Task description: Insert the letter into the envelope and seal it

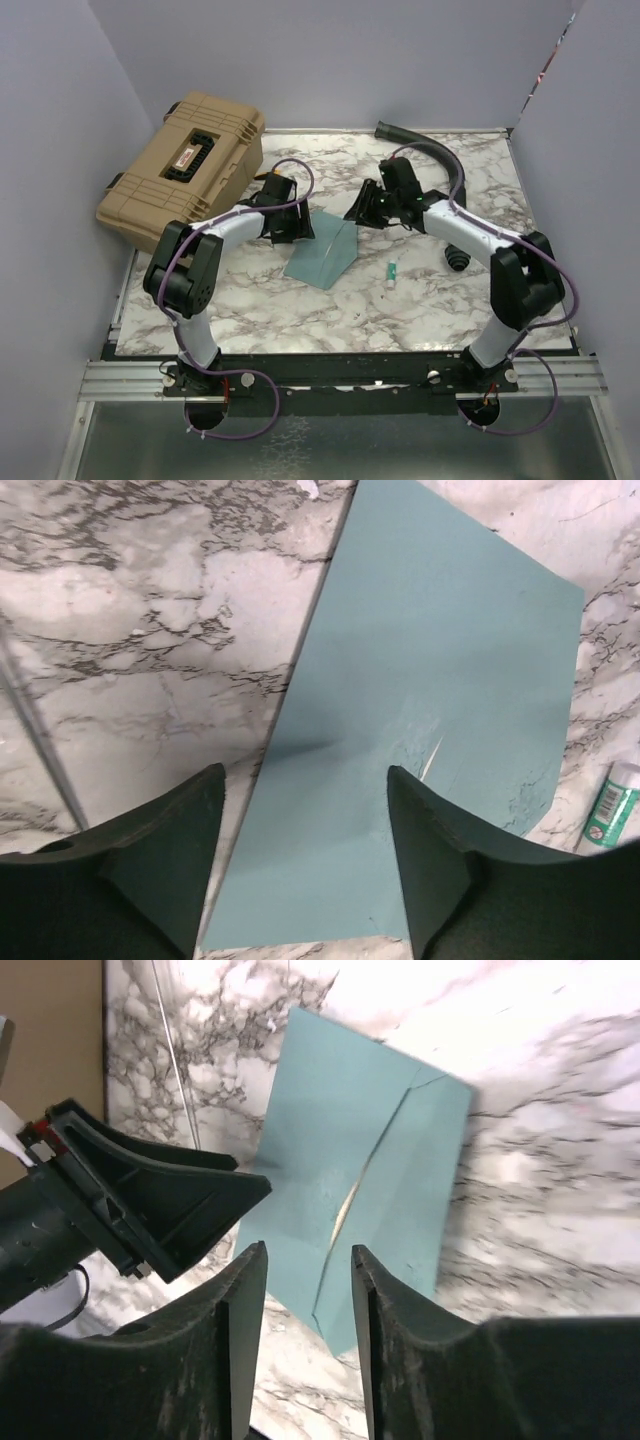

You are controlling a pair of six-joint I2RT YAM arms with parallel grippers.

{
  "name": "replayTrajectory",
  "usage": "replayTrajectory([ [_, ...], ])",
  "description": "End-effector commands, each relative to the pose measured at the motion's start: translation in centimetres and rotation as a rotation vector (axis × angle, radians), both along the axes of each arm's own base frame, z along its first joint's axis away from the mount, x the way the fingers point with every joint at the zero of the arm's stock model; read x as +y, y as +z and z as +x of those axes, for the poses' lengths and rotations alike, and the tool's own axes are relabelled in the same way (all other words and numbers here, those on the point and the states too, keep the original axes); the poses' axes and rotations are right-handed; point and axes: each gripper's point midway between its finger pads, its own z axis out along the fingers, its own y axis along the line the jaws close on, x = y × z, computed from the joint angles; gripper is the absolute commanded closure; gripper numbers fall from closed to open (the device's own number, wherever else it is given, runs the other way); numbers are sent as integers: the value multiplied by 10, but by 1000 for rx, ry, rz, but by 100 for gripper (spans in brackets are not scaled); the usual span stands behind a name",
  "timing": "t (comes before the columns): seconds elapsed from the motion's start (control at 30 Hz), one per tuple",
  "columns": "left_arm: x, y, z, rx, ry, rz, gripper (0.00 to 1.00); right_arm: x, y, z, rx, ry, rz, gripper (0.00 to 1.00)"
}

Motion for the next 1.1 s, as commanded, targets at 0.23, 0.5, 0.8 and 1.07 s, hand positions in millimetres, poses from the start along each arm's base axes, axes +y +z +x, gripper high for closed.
replayTrajectory([
  [0.23, 42, 96, 35, -280, 107, 135, 1, -149, -48, -76, 160, -197, -635, 39],
  [0.5, 70, 109, 35, -355, 165, 244, 1, -146, -71, -99, 215, -134, -599, 40],
  [0.8, 60, 131, 27, -435, 173, 122, 1, -131, -89, -111, 268, -39, -537, 48],
  [1.07, 58, 134, 23, -421, 216, 73, 1, -142, -94, -149, 394, -9, -558, 49],
])
